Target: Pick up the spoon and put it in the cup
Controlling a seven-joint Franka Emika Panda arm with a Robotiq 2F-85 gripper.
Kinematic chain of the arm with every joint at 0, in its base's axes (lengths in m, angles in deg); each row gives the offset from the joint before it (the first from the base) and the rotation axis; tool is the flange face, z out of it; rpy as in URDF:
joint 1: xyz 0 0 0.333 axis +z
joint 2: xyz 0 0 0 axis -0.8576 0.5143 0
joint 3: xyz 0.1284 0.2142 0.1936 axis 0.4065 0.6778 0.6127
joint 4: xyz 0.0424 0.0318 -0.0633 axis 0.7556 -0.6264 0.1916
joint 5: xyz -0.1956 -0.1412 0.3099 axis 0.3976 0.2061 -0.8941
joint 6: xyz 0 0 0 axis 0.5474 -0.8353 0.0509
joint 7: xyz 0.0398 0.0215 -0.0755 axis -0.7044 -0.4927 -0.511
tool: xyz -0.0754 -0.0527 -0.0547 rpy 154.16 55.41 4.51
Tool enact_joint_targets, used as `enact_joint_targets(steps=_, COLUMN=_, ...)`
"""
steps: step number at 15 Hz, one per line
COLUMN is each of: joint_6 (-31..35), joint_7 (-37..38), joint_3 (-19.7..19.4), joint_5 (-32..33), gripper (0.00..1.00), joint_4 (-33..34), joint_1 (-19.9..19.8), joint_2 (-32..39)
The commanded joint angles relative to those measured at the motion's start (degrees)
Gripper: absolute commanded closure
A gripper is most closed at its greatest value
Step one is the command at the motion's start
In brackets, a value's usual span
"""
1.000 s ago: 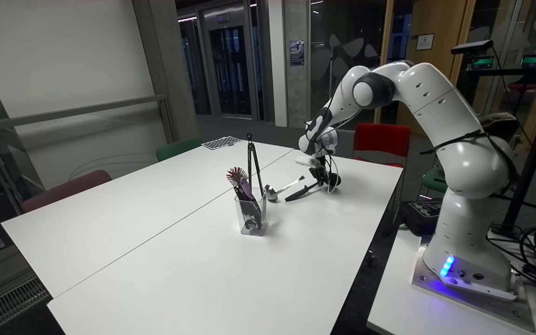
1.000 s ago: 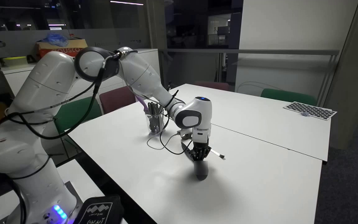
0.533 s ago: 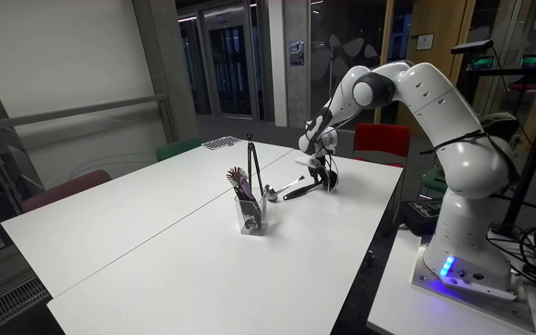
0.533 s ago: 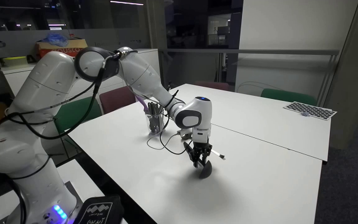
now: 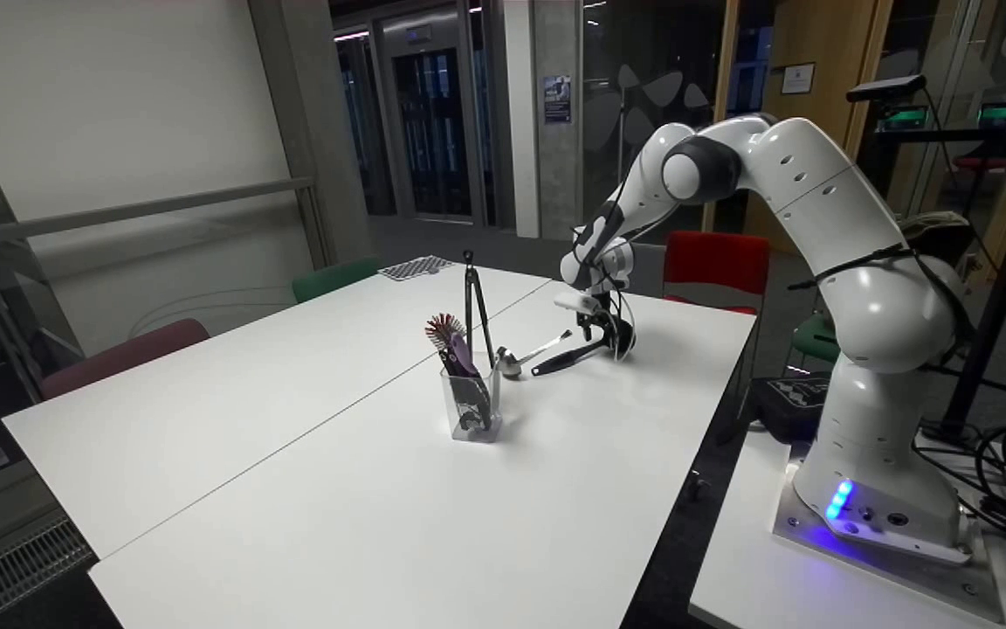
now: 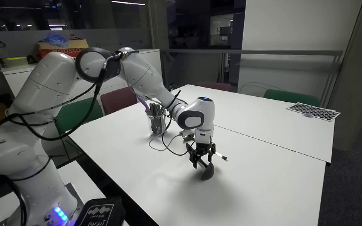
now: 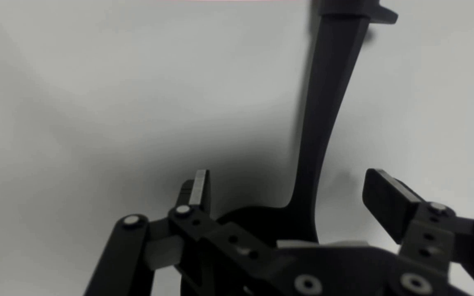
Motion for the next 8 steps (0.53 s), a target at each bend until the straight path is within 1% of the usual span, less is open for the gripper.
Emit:
enact_joint_targets(steps=1, joint_6=-1.61, joint_7=-2.23, joint_3=0.08, joint_5=-0.36, gripper=0.27, joint_4=1.3, joint_1=-0.73, joint_2=-0.17)
enact_joint_targets(steps=2, joint_6=-1.64, joint_7=-2.33, joint_3=0.07, joint_5=-0.36, gripper=0.32, joint_4=1.34, joint_1=-0.72, joint_2=-0.16)
enact_joint_targets(steps=3, joint_6=-1.63, joint_7=-2.48, joint_3=0.07, joint_5=-0.35, gripper=0.41, joint_4=1.34, joint_1=-0.7, joint_2=-0.16)
enact_joint_targets(steps=5, joint_6=-1.6, joint_7=-2.7, joint_3=0.05, joint_5=-0.36, gripper=0.55, joint_4=1.31, joint_1=-0.66, joint_2=-0.16)
enact_joint_targets(steps=8, joint_6=-1.52, joint_7=-2.91, joint_3=0.05, joint_5=-0.41, gripper=0.79, joint_4=1.22, joint_1=-0.64, joint_2=-0.18)
